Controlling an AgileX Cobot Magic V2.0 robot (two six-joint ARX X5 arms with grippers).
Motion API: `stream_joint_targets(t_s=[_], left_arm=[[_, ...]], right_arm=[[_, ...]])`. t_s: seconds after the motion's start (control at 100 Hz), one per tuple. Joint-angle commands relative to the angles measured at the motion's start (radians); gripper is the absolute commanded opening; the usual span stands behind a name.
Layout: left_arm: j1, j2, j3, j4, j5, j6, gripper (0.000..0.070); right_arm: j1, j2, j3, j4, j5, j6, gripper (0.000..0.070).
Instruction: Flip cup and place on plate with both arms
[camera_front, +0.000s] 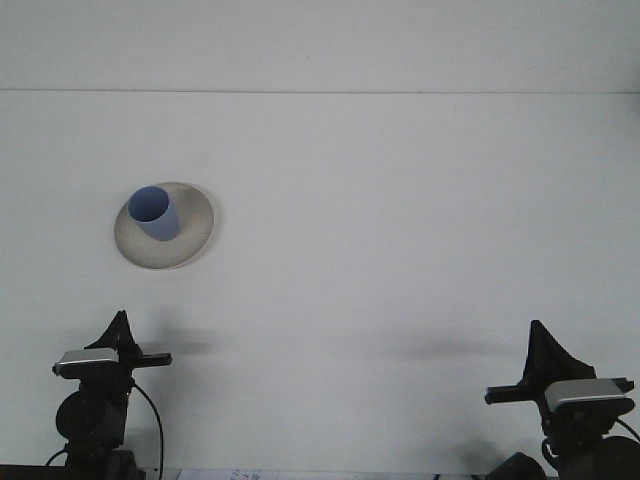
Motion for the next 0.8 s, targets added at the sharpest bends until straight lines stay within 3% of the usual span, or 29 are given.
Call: stream_joint_targets(t_s=[0.0, 0.3, 0.64, 0.79], left_arm=[[0.0, -0.001, -0.019, 0.014, -0.005, 0.016, 0.0013], [0.0, -0.001, -0.019, 0.014, -0.005, 0.016, 0.0013], [0.0, -0.001, -0.019, 0.014, -0.005, 0.016, 0.0013], [0.0, -0.001, -0.019, 0.013, -0.005, 0.016, 0.0013]], right_arm=[[-0.12, 0.001, -0.063, 0.071, -0.068, -0.07, 0.0004], [-0.551, -0.021, -0.446, 0.487, -0.503, -0.069, 0.0004], [-0.623, -0.115, -0.624, 0.536, -0.515, -0.044, 0.0004], [-0.623, -0.115, -0.625, 0.502, -0.512, -0.043, 0.0005]])
